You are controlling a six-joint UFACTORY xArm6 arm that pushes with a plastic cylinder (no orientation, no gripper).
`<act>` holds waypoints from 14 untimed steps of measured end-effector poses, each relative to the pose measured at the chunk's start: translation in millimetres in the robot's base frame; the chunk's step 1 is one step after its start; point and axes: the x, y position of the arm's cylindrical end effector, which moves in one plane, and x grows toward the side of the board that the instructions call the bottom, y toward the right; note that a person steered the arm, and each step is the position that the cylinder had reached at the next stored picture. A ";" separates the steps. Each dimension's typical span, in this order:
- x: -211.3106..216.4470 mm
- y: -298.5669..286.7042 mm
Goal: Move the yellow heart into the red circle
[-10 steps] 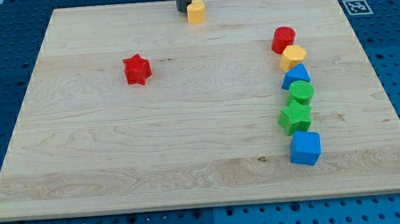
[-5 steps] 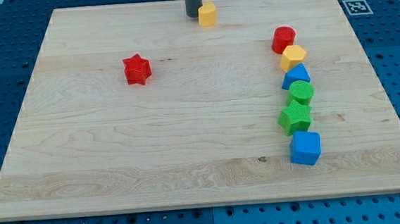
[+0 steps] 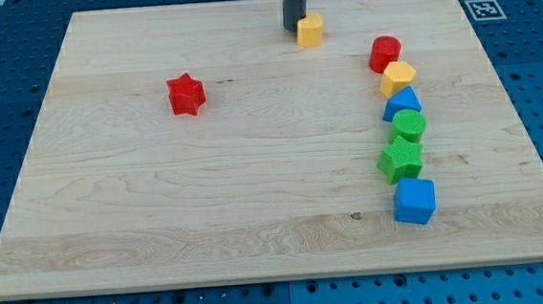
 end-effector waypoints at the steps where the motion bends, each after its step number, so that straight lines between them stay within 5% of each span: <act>1: 10.7 3.6; 6: 36.3 10.6; 14: -18.9 88.6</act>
